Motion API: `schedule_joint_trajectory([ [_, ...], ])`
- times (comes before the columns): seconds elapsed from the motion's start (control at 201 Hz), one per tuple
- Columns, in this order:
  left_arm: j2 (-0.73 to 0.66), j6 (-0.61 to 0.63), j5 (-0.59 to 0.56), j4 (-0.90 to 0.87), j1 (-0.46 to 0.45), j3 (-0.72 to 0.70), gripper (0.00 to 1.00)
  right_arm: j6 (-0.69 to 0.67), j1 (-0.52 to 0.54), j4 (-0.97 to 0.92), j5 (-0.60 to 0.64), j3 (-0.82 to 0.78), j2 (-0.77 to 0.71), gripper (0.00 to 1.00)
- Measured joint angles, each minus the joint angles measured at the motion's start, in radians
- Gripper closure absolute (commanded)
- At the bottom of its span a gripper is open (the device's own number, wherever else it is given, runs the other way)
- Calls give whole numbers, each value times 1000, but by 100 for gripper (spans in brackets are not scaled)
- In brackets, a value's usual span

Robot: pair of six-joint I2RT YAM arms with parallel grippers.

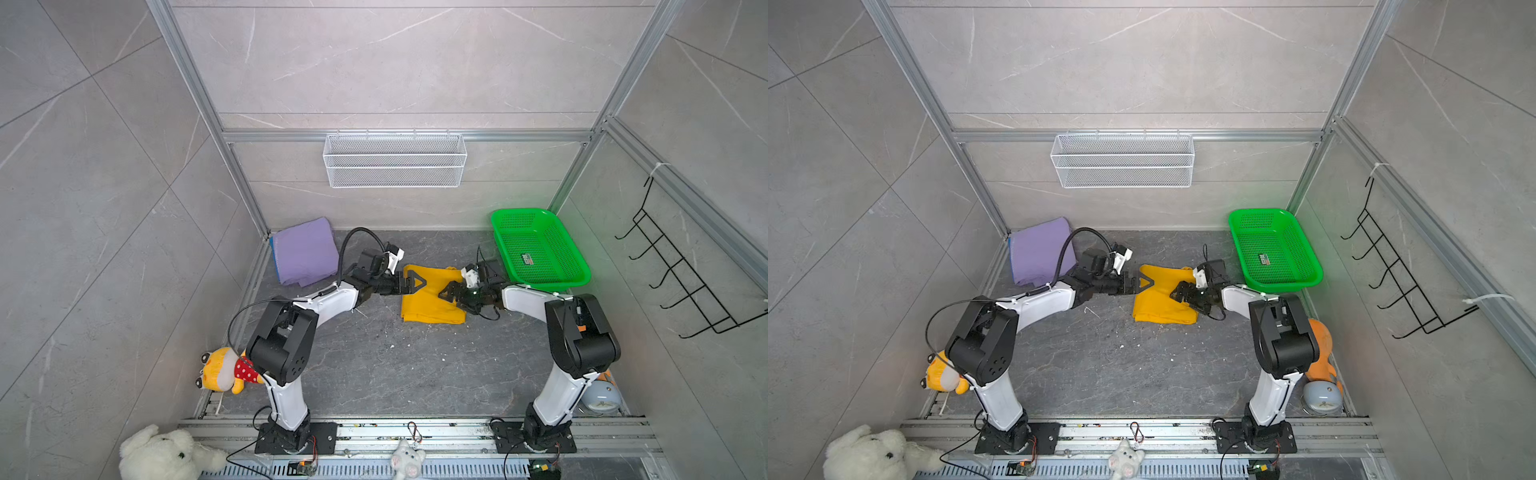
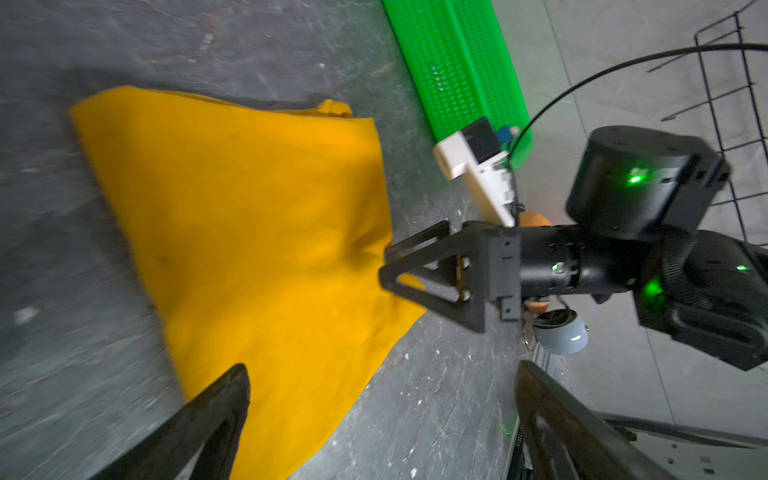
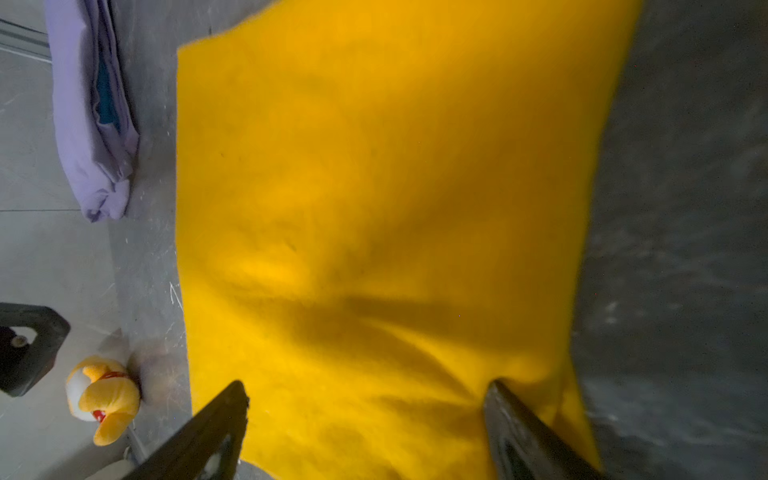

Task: Fold and stack t-shirts
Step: Smooth out the T-shirt at the center of the table.

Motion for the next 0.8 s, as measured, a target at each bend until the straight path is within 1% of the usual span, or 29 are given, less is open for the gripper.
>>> schedule_joint_trajectory([
  [0.075, 49, -38, 10, 52, -21, 0, 0, 19, 2, 44, -4, -44, -29, 10],
  [0.174, 110, -86, 10, 113, -26, -7, 0, 34, 2, 86, -6, -90, -52, 9],
  [0.339, 161, -129, -8, 168, -19, -39, 0, 32, 5, 73, 18, -93, -60, 9],
  [0.553, 162, -126, -46, 180, -17, -67, 0, -4, 15, -39, 114, -21, -52, 8],
  [0.687, 156, -115, -61, 167, -16, -70, 0, -45, 9, -121, 142, 70, 3, 9],
  [0.797, 96, -115, -81, 157, -4, -138, 0, -76, 21, -177, 152, 131, 10, 8],
])
